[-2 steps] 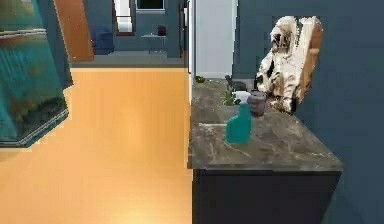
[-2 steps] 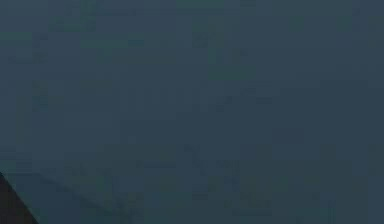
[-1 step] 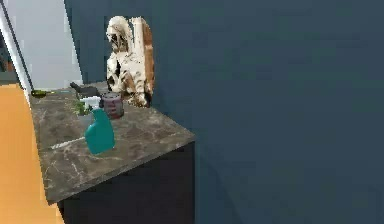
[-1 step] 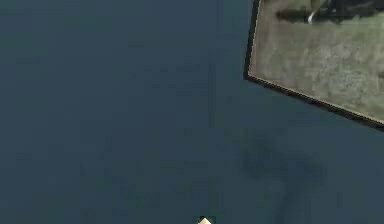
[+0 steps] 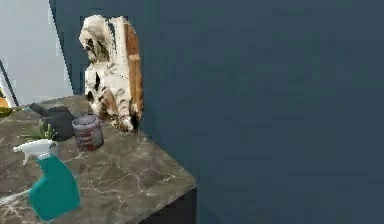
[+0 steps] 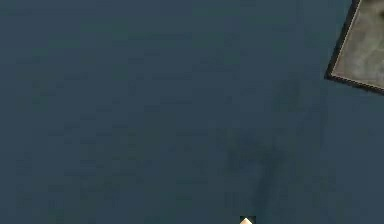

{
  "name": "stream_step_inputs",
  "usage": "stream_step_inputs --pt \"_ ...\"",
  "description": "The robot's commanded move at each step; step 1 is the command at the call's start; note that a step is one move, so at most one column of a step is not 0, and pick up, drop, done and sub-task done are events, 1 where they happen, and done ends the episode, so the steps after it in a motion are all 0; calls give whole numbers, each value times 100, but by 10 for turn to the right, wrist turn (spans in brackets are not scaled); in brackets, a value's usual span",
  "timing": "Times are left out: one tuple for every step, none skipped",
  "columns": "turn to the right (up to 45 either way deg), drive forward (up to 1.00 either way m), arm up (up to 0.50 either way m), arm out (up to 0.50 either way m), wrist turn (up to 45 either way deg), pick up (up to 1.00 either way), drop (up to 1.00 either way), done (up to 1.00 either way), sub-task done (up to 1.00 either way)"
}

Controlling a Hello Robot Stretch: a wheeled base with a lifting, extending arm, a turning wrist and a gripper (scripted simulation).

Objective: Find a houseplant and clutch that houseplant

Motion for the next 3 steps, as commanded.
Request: stream_step_inputs --pt "-450 0 0 0 0 0 0 0 0" --pt "-450 0 0 0 0 0 0 0 0" --pt "-330 0 0 0 0 0 0 0 0"
